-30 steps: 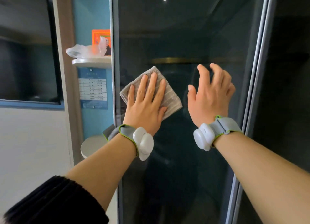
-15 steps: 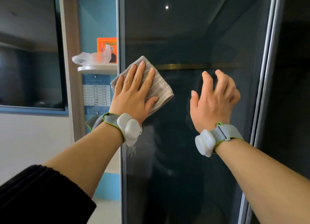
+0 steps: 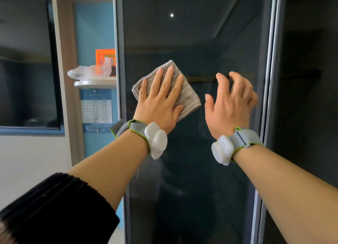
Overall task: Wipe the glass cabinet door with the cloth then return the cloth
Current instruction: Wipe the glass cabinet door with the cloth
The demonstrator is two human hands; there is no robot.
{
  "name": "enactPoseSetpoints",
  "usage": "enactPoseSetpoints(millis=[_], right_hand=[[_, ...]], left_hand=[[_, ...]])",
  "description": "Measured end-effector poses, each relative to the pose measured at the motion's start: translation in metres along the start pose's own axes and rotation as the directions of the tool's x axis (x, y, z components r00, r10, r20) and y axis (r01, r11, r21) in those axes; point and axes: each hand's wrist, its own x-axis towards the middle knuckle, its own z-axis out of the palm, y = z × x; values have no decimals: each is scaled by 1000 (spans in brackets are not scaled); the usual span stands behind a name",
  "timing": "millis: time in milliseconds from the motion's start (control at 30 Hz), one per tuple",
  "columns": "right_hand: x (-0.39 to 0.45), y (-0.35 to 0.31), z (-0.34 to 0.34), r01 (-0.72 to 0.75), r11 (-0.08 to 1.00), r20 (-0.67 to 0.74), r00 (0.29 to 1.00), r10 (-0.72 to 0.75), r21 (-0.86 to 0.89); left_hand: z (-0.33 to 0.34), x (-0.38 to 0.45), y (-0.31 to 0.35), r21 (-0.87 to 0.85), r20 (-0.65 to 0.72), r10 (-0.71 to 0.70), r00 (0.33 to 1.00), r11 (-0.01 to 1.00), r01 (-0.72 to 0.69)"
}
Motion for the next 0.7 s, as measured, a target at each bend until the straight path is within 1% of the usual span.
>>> enactPoseSetpoints(millis=[100,233,333,467,533,600,700], right_hand=[[16,2,-3,-7,1000,12,1000,7,-1],[24,-3,-5,12,1000,48,999,-12,-5],[27,-8,-6,29,999,50,998,-29,13],[27,-11,-5,38,999,107,993,-42,36],[25,-10,-4,35,998,134,990,-41,45],[24,-10,-4,40,998,145,988,-46,40],[23,-11,-5,33,999,151,988,-39,41]], left_hand=[[-4,10,-12,10,-7,21,1000,1000,-21],[-10,24,-38,-49,-14,-85,996,995,84],[-16,28,-53,-42,-12,-136,991,990,135],[-14,22,-38,-81,-1,-190,982,979,189],[-10,11,-20,-85,6,-173,985,981,173],[-4,-5,-1,-47,18,-115,993,992,116],[4,-24,17,-18,73,-56,996,998,58]])
